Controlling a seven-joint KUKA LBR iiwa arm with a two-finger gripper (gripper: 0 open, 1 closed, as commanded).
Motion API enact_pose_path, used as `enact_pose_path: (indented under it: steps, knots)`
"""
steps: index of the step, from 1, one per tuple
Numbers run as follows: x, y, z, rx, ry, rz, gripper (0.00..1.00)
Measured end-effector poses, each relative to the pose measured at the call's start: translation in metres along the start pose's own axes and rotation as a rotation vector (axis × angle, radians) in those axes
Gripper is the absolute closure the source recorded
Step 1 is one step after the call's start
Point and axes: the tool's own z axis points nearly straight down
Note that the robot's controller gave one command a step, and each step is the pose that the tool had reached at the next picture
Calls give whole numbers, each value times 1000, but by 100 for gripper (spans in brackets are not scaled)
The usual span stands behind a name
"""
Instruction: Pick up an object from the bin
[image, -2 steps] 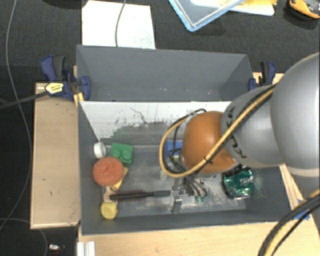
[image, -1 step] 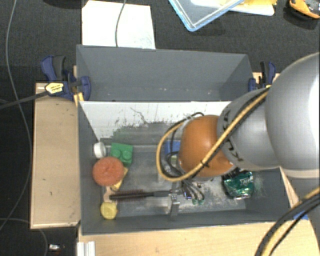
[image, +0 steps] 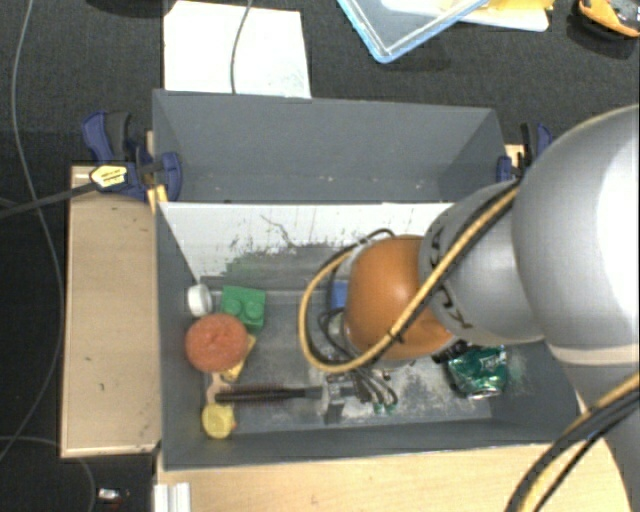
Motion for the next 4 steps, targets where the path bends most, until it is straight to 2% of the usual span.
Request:
enact_pose_path:
  steps: [4]
  knots:
    - [0,0,0,0,1,5,100]
